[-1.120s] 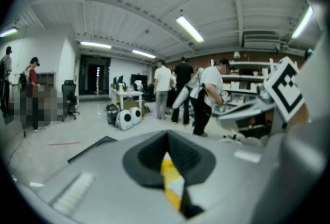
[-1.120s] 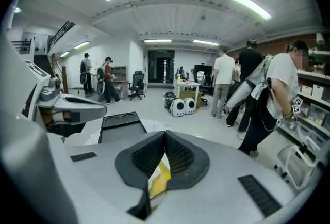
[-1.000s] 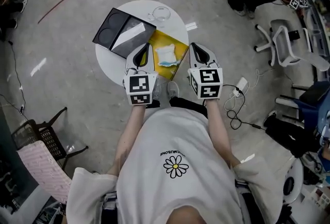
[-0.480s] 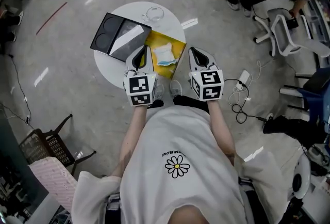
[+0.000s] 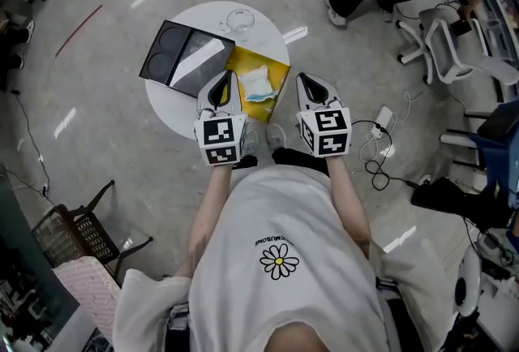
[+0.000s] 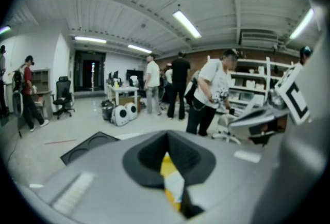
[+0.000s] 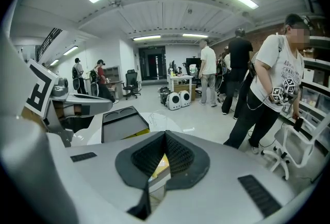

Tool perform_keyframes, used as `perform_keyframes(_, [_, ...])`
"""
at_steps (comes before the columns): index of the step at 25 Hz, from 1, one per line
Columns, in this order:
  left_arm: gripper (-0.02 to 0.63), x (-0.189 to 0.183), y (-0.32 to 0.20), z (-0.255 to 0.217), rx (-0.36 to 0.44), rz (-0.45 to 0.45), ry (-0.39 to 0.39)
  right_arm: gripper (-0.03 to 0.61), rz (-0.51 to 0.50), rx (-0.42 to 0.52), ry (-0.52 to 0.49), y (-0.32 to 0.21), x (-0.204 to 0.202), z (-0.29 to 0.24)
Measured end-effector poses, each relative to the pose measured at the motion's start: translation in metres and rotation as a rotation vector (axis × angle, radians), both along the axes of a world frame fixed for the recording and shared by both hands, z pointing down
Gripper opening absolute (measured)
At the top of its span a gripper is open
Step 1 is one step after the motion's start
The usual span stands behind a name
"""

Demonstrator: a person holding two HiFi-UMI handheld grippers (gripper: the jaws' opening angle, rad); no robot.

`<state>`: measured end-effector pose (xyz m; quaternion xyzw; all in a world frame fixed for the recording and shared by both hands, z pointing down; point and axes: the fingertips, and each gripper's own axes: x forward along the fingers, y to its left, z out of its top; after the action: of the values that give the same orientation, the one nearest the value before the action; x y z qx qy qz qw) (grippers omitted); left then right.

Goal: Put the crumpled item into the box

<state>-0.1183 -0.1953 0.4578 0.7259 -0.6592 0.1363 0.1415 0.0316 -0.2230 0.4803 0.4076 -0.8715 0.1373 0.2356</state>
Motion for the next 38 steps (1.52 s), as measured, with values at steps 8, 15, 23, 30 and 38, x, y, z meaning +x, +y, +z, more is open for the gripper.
perform_keyframes(8, [0.0,0.0066,0.0003,-0.001,-0.002,0.008,0.002,0.0,-0.007,-0.005,-0.001,0.0027,0.0016,0.0008])
perform_keyframes(15, [0.0,0.0058,0.0008,-0.0049,0.006,0.001,-0.003,0.0,-0.018,-0.003,-0.001,0.0045,0.0009,-0.0013])
perform_keyframes(23, [0.0,0.0026,0.0039,-0.0056,0.004,-0.006,-0.004,0.0,-0.018,0.005,-0.003,0.0051,0.0016,-0.004])
perform_keyframes(30, [0.0,0.0039,0.0037,-0.0036,-0.002,-0.008,-0.007,0.0,-0.018,0.003,-0.001,0.0046,0.0035,-0.0029])
perform_keyframes(38, [0.0,0.0026,0.0037,-0.0028,-0.003,-0.011,-0.006,0.0,-0.024,0.003,-0.003,0.0046,0.002,-0.0022])
